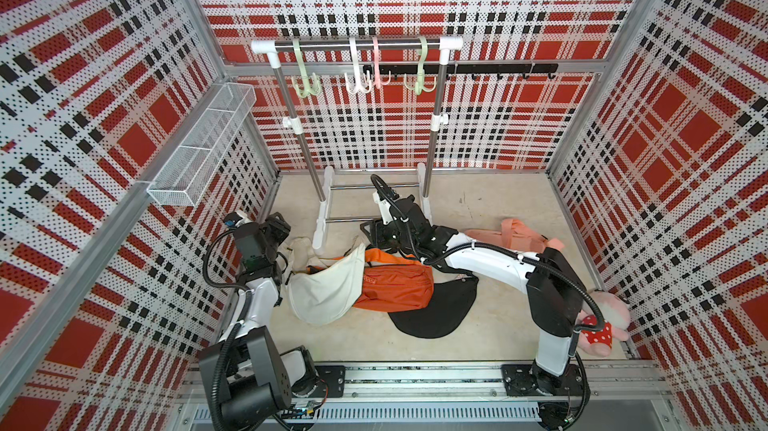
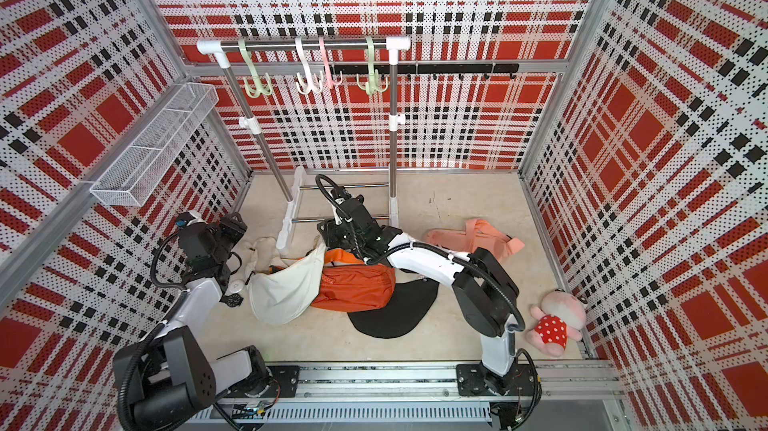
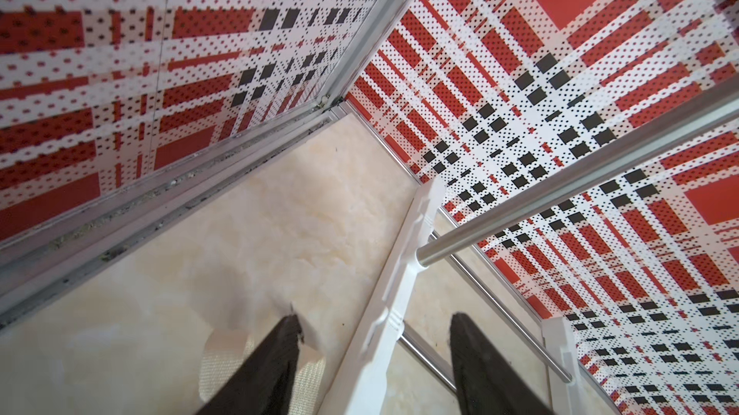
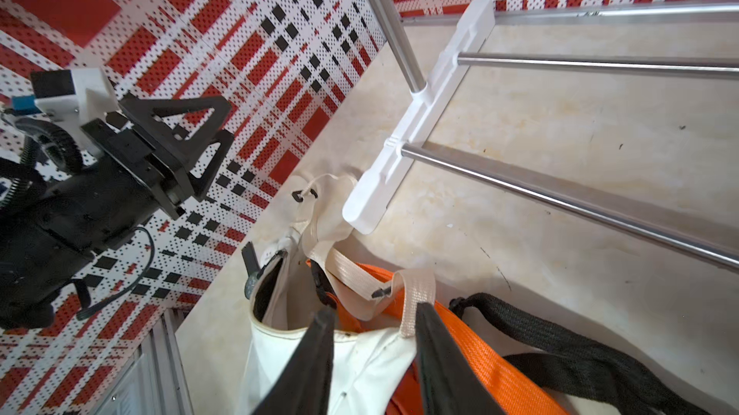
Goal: Take the bag off the hook
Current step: Place the bag at the center of the board, then reset both arms
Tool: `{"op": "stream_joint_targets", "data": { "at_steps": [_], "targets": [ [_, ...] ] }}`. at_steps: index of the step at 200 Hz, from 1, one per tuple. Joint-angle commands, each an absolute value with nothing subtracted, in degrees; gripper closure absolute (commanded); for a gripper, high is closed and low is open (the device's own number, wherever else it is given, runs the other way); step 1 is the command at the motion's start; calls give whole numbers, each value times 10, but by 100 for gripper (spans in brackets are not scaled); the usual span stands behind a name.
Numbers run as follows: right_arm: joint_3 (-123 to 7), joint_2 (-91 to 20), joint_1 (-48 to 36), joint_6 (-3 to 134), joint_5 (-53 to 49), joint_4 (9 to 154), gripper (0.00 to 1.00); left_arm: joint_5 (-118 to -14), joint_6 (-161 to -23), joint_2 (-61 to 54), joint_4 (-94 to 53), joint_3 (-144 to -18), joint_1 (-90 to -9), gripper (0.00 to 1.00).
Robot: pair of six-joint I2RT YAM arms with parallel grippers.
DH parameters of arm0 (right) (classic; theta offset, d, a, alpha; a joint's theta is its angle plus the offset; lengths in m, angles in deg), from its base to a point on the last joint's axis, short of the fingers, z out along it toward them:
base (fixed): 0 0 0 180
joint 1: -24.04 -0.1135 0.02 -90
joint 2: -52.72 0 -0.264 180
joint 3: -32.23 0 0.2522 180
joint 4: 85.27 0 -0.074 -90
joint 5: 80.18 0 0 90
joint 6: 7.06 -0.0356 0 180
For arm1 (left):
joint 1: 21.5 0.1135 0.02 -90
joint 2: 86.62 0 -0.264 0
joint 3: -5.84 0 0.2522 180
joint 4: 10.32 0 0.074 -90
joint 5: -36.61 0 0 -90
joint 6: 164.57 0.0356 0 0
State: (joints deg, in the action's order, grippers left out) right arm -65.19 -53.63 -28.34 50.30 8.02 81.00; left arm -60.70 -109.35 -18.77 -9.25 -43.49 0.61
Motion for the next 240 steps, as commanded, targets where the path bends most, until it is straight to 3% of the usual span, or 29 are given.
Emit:
{"op": "stream_joint_targets", "data": {
  "at_steps": [1,74,116,166,189,220,240],
  "targets": [
    [-649,-507,-282,509,106,792,60,-617,-1059,-194,-118,-450,9,36],
    [-614,-432,-280,575,181,776,55,-640,-1027,-185,-118,-498,11,36],
    [-607,-425,-266,582,175,771,52,-704,-1043,-191,-53,-469,4,37],
    [-519,-338,-200,598,212,800,48,-698,-1025,-217,45,-409,-15,38],
    [-432,-260,-142,639,309,826,41,-633,-1024,-237,103,-351,-42,29],
    [-302,-154,-16,675,385,889,22,-471,-940,-308,251,-234,-133,5],
    [-214,-138,88,691,385,966,14,-389,-896,-330,434,-133,-163,2]
  ]
}}
